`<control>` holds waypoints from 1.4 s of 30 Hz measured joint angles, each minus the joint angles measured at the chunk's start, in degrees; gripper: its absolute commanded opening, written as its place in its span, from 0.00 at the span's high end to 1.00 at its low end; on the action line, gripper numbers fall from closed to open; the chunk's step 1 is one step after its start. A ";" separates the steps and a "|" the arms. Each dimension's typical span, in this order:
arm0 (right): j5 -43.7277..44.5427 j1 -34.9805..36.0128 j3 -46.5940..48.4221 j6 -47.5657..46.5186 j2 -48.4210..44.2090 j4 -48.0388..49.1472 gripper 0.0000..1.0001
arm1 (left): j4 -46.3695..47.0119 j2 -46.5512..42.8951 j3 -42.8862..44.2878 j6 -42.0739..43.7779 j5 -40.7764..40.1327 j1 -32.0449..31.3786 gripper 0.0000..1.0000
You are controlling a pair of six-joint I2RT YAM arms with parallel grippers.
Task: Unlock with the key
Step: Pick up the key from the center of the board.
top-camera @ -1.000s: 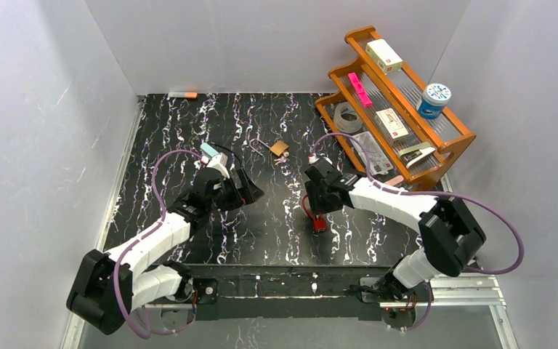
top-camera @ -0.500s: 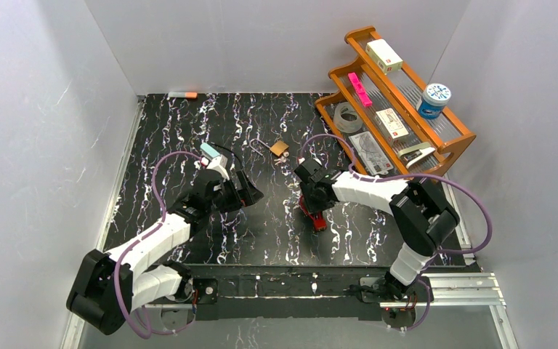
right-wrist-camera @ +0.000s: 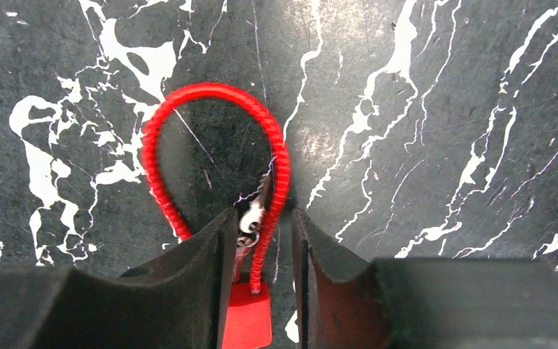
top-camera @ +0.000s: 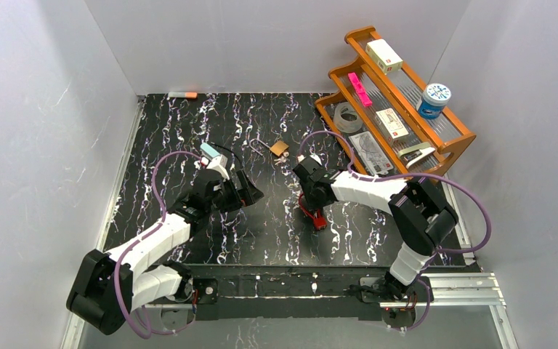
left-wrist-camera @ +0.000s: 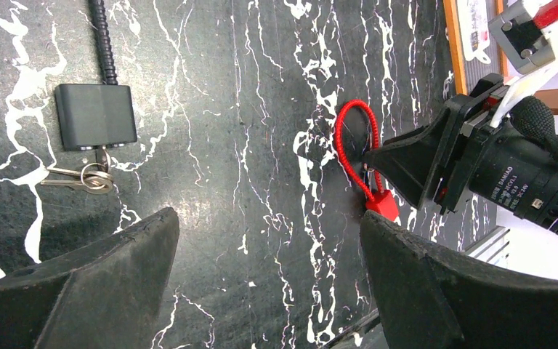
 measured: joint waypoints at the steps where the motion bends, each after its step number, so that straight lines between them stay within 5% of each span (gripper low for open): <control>1: 0.31 0.11 0.15 -0.09 0.00 -0.28 0.65 | 0.13 0.00 0.00 -0.02 0.00 0.00 0.08; 19: 0.26 0.90 0.74 0.07 1.03 0.39 0.63 | 0.85 0.17 -0.15 -0.04 0.44 0.00 0.08; 28: 1.36 0.90 1.73 2.54 2.08 0.04 0.88 | 0.87 0.81 -0.15 -0.04 0.61 0.00 0.08; 42: 1.09 0.81 -4.04 2.99 -7.21 6.64 0.98 | 3.13 0.31 -0.98 -1.03 2.10 0.00 0.10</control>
